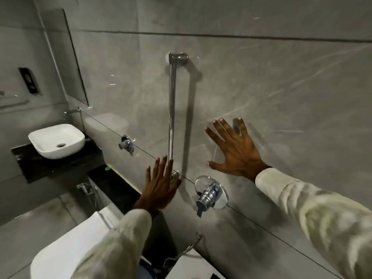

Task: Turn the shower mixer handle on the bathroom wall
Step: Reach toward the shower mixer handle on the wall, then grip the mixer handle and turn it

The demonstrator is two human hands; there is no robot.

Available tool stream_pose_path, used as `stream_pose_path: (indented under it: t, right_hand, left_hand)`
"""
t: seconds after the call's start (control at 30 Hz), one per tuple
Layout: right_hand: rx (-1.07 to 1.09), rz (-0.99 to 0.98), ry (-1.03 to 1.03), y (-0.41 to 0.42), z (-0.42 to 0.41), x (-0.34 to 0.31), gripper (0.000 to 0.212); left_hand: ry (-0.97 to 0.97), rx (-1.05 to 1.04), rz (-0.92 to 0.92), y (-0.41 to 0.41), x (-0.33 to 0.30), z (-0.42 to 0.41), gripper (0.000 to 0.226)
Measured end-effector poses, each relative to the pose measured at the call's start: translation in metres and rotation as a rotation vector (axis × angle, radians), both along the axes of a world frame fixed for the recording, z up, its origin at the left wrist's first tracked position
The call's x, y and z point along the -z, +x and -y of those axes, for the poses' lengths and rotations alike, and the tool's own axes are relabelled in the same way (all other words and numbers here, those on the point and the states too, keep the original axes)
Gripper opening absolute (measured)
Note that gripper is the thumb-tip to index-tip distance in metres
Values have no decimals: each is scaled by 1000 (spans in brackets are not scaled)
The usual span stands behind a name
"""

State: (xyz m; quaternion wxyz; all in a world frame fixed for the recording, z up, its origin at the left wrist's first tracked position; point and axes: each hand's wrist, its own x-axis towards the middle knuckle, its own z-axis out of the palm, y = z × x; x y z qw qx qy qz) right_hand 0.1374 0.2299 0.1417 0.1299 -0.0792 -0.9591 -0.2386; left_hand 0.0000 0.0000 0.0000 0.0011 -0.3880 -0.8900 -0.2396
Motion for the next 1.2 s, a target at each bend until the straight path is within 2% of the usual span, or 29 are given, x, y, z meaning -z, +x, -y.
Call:
stream_pose_path:
  t: [0.23, 0.43, 0.57, 0.8, 0.97, 1.13, 1.2]
  right_hand:
    - [-87, -3, 304, 0, -63, 54, 110]
    - [-58, 5, 591, -10, -87, 72, 110]
    - [-44, -11, 654, -14, -91, 78, 110]
    - [-49, -23, 659, -15, -90, 77, 112]
    - [-47, -23, 659, -15, -89, 75, 110]
    - [-32, -11, 669, -14, -85, 75, 110]
    - [-27, -7, 667, -13, -84, 74, 110]
  left_hand:
    - [-53, -22, 351, 30, 112, -63, 79]
    - [21, -46, 574, 39, 159, -104, 72]
    - [164, -92, 803, 41, 171, -120, 66]
    - [270, -76, 976, 35, 174, -118, 46]
    - [174, -22, 935, 27, 181, -114, 48]
    - [80, -11, 808, 18, 168, -112, 87]
    - [36, -22, 784, 15, 165, -113, 88]
